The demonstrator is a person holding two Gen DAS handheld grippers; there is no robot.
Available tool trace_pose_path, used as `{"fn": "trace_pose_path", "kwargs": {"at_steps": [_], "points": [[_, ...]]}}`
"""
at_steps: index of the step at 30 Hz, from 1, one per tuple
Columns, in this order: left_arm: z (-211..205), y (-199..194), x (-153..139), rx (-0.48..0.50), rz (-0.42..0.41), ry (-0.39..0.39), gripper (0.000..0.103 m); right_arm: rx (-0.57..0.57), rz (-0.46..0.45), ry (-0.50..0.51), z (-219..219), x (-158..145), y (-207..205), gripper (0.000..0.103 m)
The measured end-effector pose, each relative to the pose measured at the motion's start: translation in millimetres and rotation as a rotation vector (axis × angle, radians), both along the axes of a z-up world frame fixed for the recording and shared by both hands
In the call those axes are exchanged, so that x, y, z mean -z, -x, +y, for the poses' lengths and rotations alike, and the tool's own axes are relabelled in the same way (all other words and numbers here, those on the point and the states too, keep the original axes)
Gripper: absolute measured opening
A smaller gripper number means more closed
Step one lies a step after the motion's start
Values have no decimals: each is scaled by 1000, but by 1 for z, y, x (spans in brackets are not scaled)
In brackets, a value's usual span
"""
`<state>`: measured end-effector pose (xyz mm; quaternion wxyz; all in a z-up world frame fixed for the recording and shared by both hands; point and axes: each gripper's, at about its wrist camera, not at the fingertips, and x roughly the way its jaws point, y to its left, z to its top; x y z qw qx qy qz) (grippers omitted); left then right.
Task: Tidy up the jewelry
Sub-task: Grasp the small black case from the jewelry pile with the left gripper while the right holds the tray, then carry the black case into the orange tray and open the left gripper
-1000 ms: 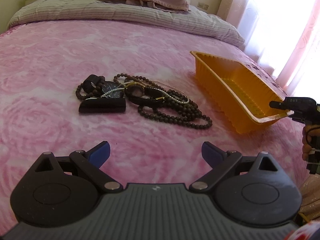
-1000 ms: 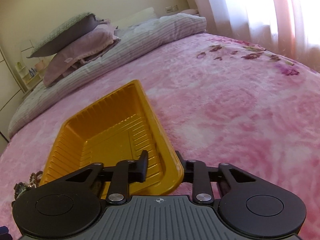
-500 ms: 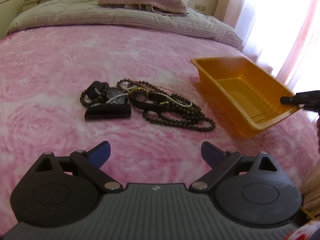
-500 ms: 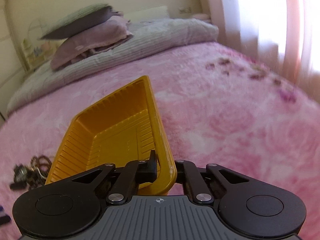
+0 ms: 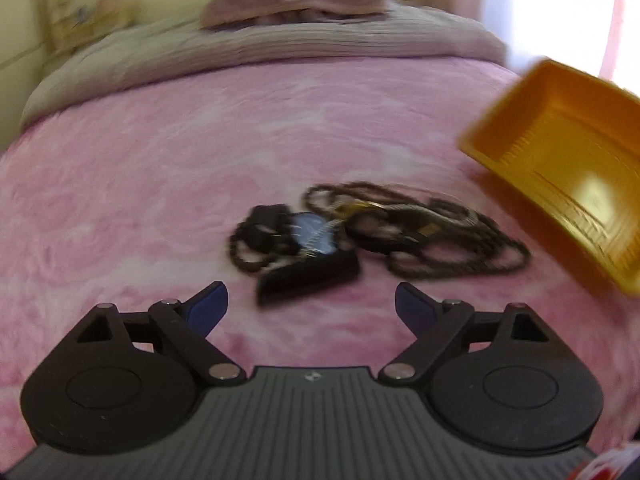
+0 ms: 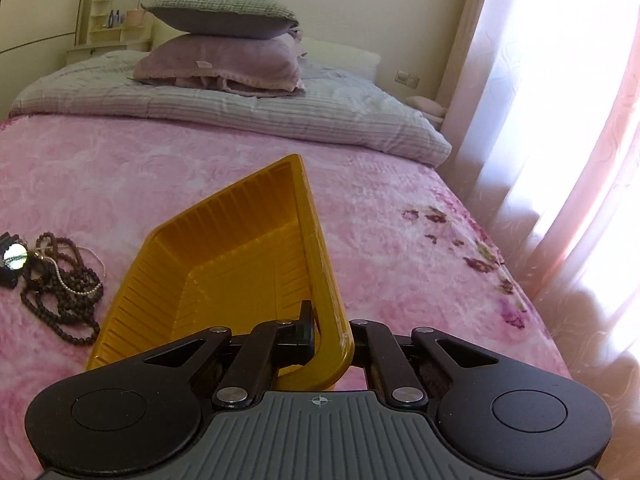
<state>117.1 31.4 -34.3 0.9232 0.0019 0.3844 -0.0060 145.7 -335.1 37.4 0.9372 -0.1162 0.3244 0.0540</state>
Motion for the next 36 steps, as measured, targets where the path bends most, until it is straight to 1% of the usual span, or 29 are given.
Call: {"fn": "trace_pose_path", "kwargs": {"at_steps": [4,7,8,10,12,14,15,16,18,22,27,29,31,33,36], "points": [[11,-12,10,-119,1,110,90,-6,-4,13,5,-2,-1,6],[10,-18,18,-184,1,161,90,-12,-4,22,5,-1,-3,6],[7,-20,20,-193,0,161,90,-14,-3,25,4,-1,-4,6],[0,-23,25,-217,-1,116,90,-16,-5,30,4,-1,-3,6],[-3,-24,28,-240,-6,95,88,-17,-7,34,5,-1,-2,6],[-6,-23,30,-246,-18,64,83,-19,-8,39,5,0,-1,6],[-6,-22,30,-240,-28,59,81,-19,-10,40,6,1,1,6],[-7,-20,30,-233,-33,58,75,-18,-11,41,6,2,3,6],[-8,-16,29,-227,-37,43,75,-13,-12,38,6,2,6,6],[-8,-2,26,-197,-38,39,74,-5,-17,45,7,2,11,6],[-11,13,12,-138,-40,77,74,15,-29,56,8,1,19,6],[-18,15,4,-99,-49,103,74,29,-34,57,8,1,23,6],[-28,15,-7,-47,-66,149,74,47,-37,53,8,1,28,6],[-44,13,-16,13,-81,181,74,58,-36,47,6,2,32,6],[-74,5,-28,133,-102,232,74,64,-39,42,6,3,35,6]]}}
